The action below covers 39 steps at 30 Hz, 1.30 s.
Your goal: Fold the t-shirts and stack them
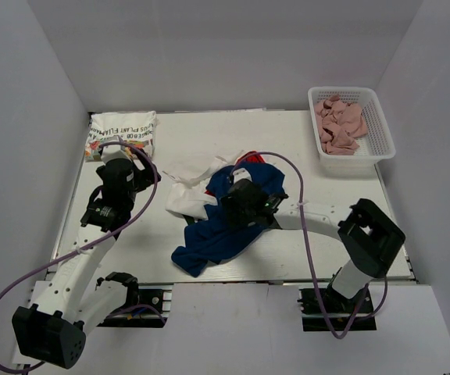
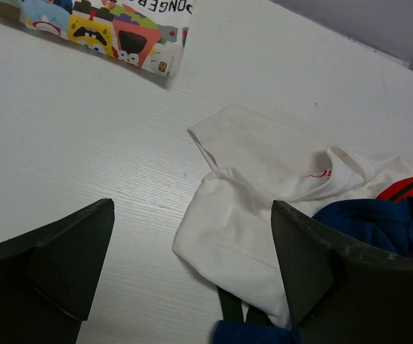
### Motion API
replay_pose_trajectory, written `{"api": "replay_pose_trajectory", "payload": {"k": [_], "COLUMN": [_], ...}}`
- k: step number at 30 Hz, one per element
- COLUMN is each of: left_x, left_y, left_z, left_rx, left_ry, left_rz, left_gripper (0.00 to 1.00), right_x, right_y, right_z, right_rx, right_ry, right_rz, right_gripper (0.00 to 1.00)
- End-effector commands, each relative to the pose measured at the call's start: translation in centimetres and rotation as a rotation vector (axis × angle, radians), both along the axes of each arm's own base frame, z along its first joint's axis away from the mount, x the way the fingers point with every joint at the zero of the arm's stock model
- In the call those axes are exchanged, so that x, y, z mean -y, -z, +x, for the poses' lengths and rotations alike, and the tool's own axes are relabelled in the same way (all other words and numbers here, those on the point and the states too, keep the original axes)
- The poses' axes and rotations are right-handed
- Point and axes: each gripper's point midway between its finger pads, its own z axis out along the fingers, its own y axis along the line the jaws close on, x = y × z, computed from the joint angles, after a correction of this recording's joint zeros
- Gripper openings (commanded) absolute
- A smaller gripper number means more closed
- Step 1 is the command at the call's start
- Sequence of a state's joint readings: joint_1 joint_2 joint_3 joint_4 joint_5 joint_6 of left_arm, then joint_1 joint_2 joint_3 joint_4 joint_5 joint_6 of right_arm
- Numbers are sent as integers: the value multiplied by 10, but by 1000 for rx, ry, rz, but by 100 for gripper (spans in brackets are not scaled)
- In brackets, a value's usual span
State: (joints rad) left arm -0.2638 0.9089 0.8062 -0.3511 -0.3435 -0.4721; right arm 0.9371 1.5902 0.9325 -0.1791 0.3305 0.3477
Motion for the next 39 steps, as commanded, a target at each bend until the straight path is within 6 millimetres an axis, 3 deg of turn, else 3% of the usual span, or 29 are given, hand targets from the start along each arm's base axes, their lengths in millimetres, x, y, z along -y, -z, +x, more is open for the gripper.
{"api": "replay_pose_trajectory", "payload": {"k": [1, 2, 4, 6, 7, 11, 15, 17, 18, 19, 21, 22, 23, 24, 25, 26, 27, 28, 29, 30, 31, 32, 33, 35, 37, 38, 39], "left_x": [-8, -8, -8, -8, -8, -8, -8, -8, -8, -8, -7, -7, -7, -7, -7, -8, -8, -10, -10, -10, -10, -10, -10, -10, -12, -12, -12], "left_y": [6, 6, 6, 6, 6, 6, 5, 8, 8, 8, 11, 14, 14, 17, 20, 20, 22, 22, 25, 27, 28, 28, 30, 30, 30, 30, 30], "left_z": [-2, -2, -2, -2, -2, -2, -4, -3, -3, -3, -2, -1, -1, -1, 0, 0, 1, 1, 2, 3, 3, 3, 3, 3, 3, 3, 3], "left_rx": [-12, -12, -12, -12, -12, -12, -11, -20, -20, -20, -30, -39, -39, -49, -58, -57, -66, -65, -73, -82, -84, -84, -92, -94, -93, -93, -93], "left_ry": [-27, -27, -27, -27, -27, -27, -30, -30, -30, -30, -30, -30, -30, -30, -30, -38, -38, -49, -49, -49, -45, -45, -44, -41, -50, -50, -50], "left_rz": [26, 26, 26, 26, 26, 26, 17, 20, 20, 20, 23, 25, 25, 28, 31, 35, 37, 42, 45, 47, 57, 57, 60, 68, 72, 73, 73], "left_gripper": [100, 100, 100, 100, 100, 100, 100, 100, 100, 100, 100, 100, 100, 100, 100, 100, 100, 100, 100, 100, 100, 100, 100, 100, 100, 100, 100], "right_x": [11, 11, 9, 4, 5, 13, 47, 79, 83, 100, 122, 145, 157, 177, 184, 205, 214, 223, 243, 250, 253, 272, 276, 293, 318, 310, 310], "right_y": [-6, -11, -24, -55, -64, -143, -228, -265, -295, -319, -345, -393, -392, -404, -440, -452, -487, -492, -516, -523, -508, -538, -511, -503, -464, -450, -418], "right_z": [19, 21, 26, 31, 34, 43, 68, 84, 92, 102, 121, 127, 147, 157, 158, 183, 182, 188, 209, 216, 239, 234, 267, 284, 313, 325, 340], "right_rx": [53, 68, 86, 142, 167, 318, 522, 640, 726, 789, 880, 957, 965, 995, 1049, 1074, 1136, 1139, 1189, 1209, 1181, 1251, 1210, 1208, 1136, 1104, 1040], "right_ry": [121, 134, 152, 158, 164, 188, 336, 404, 434, 487, 533, 598, 623, 644, 649, 702, 711, 716, 755, 753, 752, 779, 769, 764, 764, 727, 701], "right_rz": [-67, -69, -50, 15, 25, 167, 264, 236, 301, 312, 263, 307, 241, 189, 233, 193, 223, 174, 166, 141, 87, 91, 44, 66, 59, 132, 139], "right_gripper": [81, 66, 18, 2, 0, 0, 0, 0, 0, 0, 0, 0, 0, 0, 0, 0, 0, 0, 0, 0, 0, 0, 0, 0, 0, 0, 0]}}
